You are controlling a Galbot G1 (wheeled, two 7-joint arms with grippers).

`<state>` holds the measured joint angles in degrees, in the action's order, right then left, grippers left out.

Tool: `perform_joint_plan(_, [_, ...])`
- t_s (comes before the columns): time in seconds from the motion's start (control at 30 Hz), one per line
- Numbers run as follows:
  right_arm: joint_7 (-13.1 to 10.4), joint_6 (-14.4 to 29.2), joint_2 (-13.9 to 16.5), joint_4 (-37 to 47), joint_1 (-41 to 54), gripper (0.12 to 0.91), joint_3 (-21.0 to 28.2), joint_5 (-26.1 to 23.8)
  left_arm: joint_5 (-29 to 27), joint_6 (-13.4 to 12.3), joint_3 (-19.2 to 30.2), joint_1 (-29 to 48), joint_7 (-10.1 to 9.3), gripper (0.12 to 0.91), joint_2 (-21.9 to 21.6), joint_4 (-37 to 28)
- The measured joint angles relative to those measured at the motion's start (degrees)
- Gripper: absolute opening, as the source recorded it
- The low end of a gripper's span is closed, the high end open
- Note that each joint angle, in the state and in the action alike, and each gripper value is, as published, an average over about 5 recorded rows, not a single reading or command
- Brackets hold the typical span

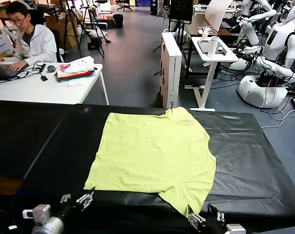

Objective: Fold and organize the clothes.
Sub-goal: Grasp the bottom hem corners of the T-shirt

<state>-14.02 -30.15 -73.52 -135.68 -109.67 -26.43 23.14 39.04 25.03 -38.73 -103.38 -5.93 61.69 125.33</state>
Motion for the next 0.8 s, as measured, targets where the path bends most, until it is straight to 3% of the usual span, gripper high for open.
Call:
perform_joint_plan(0.07, [-0.26,0.00,0.14,-0.66,-0.61,0.139,-0.24,0.03,-0.06,-0.11,0.00,-0.08,0.07,0.145,0.04,-0.07])
perform_joint_plan(0.4, [-2.34,-1.80,1.18,-5.96,-7.22,0.139,-1.61,-0.03,-1.22,-0.62,-0.15,-0.98,0.27,0.146,0.23,0.65])
perform_joint_plan(0.8, [-1.60,-0.03,1.45,-8.97,-9.03,0.139,-2.59,2.02,-3.64,-2.03,-2.87,-7.82,-0.31,0.146,1.40,6.55])
